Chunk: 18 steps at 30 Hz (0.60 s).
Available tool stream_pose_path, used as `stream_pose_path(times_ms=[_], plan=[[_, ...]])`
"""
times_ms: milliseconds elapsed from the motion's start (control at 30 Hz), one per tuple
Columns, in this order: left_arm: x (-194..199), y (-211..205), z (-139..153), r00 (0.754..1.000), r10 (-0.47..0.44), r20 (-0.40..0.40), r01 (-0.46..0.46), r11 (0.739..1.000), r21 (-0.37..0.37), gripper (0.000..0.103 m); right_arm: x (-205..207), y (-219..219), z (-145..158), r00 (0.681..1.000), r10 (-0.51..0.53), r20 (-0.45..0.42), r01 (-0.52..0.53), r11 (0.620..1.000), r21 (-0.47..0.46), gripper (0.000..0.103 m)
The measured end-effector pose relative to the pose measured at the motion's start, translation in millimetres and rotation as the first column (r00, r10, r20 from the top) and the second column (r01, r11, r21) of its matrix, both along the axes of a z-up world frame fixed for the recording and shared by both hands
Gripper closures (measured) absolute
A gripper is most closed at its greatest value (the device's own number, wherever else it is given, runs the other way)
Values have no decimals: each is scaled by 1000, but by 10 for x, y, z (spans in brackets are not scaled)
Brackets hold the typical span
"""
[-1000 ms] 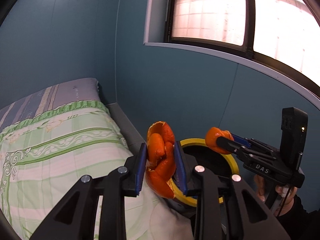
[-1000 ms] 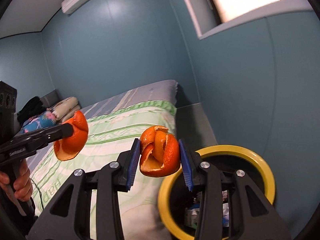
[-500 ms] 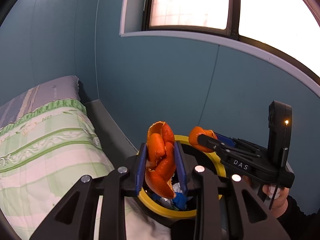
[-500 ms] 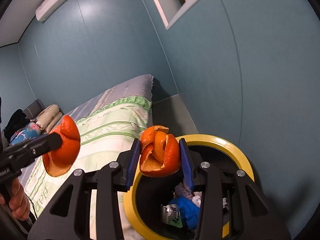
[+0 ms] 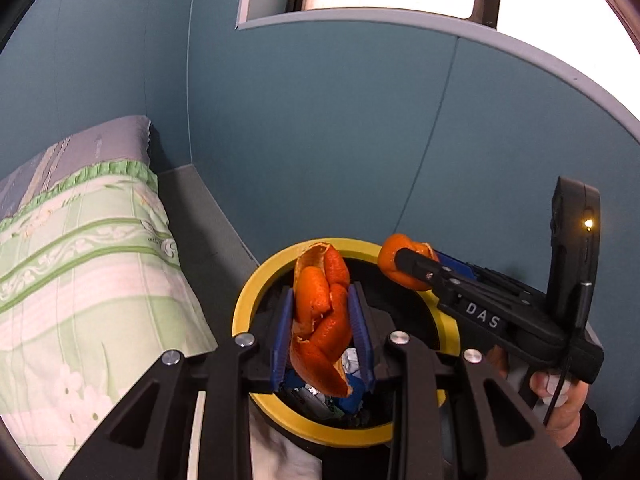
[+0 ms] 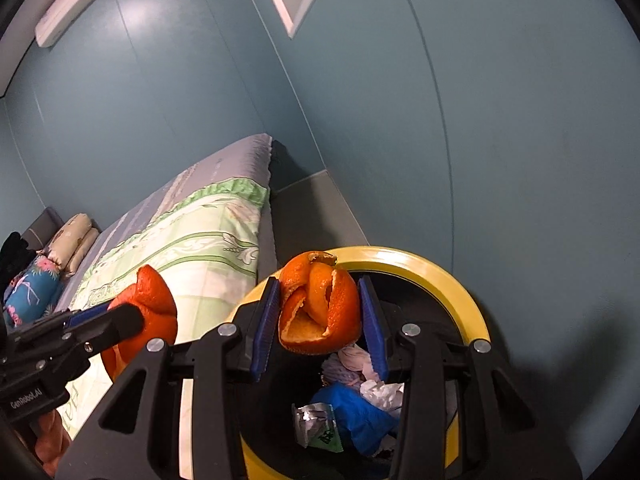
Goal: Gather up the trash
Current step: 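Open both tools to drop the orange peels into the bin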
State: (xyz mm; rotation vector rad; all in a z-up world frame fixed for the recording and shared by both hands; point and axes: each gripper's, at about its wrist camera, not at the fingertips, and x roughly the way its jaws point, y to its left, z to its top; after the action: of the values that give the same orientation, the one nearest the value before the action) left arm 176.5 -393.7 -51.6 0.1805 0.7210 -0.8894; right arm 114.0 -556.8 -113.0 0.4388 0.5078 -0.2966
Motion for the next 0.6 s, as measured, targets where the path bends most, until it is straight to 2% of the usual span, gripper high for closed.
stream_pose_path(times_ms=[400, 467, 533, 600], plan=[[314, -161, -508, 988, 32, -153, -28, 999, 27, 75, 131, -115, -237, 996, -25, -81, 27, 999, 25, 63], [350, -143, -547, 986, 45, -163, -42, 999, 22, 67, 130, -115, -241, 996, -20, -83, 23, 999, 32, 59], [381, -97, -545, 985, 63, -163, -62, 998, 7, 47, 147, -118, -228, 996, -29, -89, 32, 999, 26, 52], [428, -9, -520, 981, 78, -179, -82, 996, -18, 41, 136, -136, -202, 995, -47, -84, 50, 998, 24, 49]])
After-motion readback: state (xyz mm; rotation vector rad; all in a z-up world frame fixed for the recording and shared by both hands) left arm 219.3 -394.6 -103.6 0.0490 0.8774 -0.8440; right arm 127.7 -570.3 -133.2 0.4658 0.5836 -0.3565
